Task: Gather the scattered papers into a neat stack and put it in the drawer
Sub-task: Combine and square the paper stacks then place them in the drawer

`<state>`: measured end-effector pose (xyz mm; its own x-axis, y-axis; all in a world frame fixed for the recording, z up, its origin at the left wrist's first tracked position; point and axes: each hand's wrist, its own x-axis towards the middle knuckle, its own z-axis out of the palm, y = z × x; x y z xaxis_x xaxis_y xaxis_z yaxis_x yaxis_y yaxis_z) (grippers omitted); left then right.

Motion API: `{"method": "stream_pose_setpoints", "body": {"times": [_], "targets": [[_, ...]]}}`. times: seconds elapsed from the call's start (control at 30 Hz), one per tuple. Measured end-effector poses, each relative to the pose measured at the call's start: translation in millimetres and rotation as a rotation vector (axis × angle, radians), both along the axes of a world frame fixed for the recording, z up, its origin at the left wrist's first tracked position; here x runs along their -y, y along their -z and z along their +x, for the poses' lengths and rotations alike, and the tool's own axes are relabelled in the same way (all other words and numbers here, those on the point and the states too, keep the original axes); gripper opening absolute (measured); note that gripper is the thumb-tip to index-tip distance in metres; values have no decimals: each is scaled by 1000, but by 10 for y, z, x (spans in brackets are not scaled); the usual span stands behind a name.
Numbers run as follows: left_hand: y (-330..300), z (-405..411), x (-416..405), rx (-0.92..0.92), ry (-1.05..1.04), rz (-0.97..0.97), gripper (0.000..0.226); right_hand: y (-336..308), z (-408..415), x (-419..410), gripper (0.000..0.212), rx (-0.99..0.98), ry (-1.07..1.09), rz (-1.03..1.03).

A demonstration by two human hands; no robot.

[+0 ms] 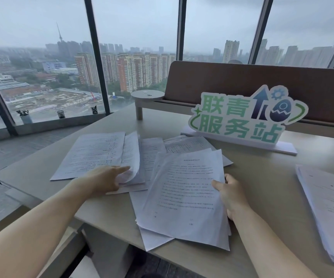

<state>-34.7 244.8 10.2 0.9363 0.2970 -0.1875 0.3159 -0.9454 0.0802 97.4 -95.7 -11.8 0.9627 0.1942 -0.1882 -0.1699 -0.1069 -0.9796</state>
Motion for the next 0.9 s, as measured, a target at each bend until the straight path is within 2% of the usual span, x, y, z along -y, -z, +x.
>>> {"method": "stream_pose_setpoints", "body": {"times": [0.1, 0.27, 0.4, 0.5, 0.7, 0.9], "targets": [[18, 40, -21, 72, -42, 72, 69, 0, -11, 12, 8, 1, 8, -1], [82, 41, -101, 260, -85, 47, 29, -9, -17, 32, 8, -7, 0, -2], [45, 58, -91, 363, -105, 24, 36, -22, -19, 44, 8, -12, -5, 8], [-24, 95, 29, 516, -114, -23, 43, -35, -25, 58, 9, -21, -10, 13], [-233, 282, 697, 750, -3, -92, 43, -58, -50, 51, 14, -16, -23, 19], [-178, 389, 1400, 729, 234, -213, 41, -127, -4, 97, 22, -59, 3, 3]]}}
